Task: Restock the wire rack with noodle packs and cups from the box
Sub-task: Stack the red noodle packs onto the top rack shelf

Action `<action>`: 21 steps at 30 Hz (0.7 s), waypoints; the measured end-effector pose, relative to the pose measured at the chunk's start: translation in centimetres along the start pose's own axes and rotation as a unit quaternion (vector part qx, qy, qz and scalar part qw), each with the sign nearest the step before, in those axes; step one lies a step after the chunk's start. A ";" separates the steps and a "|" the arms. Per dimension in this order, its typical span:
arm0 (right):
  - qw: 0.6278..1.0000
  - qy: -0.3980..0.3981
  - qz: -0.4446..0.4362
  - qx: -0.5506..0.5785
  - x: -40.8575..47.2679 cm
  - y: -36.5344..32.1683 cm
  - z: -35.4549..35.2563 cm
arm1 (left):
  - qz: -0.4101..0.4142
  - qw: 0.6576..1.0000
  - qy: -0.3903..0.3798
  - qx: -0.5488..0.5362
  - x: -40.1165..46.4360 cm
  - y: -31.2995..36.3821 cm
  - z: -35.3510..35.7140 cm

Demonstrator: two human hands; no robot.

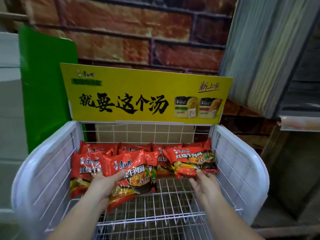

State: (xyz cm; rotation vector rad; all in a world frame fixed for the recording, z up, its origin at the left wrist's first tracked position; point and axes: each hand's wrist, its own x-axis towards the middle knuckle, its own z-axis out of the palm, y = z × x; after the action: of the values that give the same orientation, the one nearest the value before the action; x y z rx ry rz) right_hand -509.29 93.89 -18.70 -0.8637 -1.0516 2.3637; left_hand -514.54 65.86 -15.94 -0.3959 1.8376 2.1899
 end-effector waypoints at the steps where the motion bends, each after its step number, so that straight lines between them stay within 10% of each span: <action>1: 1.000 0.013 -0.012 -0.003 0.7 -0.4 -0.3 | -0.003 1.000 -0.006 0.004 0.2 -0.1 0.8; 8: 0.978 0.188 -0.065 -0.061 3.3 -1.1 -2.4 | -0.020 0.998 -0.054 0.012 1.6 -2.1 8.2; 14: 0.932 0.099 -0.056 -0.344 4.0 -2.3 -4.6 | -0.021 0.995 -0.082 0.048 3.0 -4.7 13.8; 21: 0.943 0.137 -0.057 -0.298 5.9 -3.3 -4.3 | 0.017 0.984 -0.073 0.162 4.4 -5.2 14.9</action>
State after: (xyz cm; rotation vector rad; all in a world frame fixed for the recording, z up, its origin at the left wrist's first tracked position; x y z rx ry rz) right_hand -510.22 101.58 -20.59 -1.2516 -1.6716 1.7685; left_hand -517.43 81.55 -19.85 -0.1352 2.0803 1.8355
